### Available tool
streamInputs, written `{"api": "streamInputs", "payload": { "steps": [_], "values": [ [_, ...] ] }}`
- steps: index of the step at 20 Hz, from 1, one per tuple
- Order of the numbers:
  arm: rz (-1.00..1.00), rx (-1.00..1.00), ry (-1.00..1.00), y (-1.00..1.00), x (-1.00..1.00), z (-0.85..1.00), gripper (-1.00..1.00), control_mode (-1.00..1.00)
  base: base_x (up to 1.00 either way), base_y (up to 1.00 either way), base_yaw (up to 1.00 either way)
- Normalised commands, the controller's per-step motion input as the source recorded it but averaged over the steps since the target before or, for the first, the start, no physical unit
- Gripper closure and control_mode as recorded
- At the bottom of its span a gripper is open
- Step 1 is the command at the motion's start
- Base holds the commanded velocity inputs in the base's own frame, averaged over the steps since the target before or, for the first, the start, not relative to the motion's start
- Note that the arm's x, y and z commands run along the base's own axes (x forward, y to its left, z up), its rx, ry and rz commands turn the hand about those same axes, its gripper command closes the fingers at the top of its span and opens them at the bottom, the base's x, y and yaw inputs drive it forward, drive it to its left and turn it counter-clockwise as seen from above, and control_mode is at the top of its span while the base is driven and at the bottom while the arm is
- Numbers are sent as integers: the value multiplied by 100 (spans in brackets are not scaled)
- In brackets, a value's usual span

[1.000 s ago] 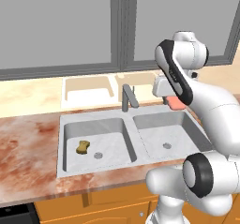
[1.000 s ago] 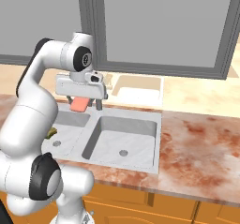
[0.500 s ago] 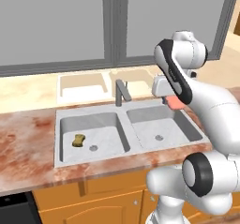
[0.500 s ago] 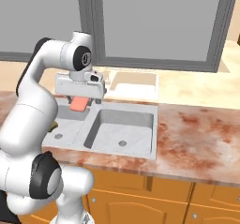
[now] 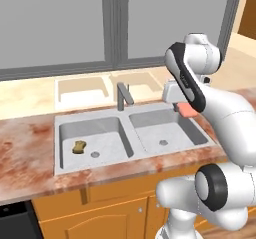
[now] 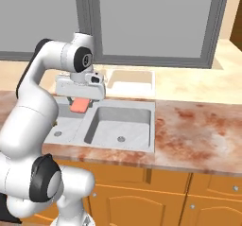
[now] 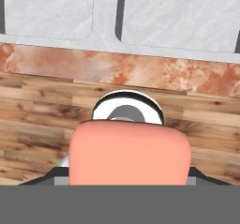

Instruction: Pick up the sponge and bar soap from the sink, and place them back in the cabinet, and close the cabinet doors.

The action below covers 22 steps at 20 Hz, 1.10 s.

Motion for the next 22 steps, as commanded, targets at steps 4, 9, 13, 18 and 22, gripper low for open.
{"api": "streamInputs", "payload": {
  "steps": [4, 9, 13, 18, 22],
  "values": [
    [0, 0, 0, 0, 0, 0, 100, 100, -47, 39, 0],
    [0, 0, 0, 0, 0, 0, 100, 100, -55, 31, 2],
    [0, 0, 0, 0, 0, 0, 100, 100, -30, 46, 7],
    [0, 0, 0, 0, 0, 0, 100, 100, -18, 74, 13],
    [0, 0, 0, 0, 0, 0, 100, 100, -20, 76, 17]
  ]
}}
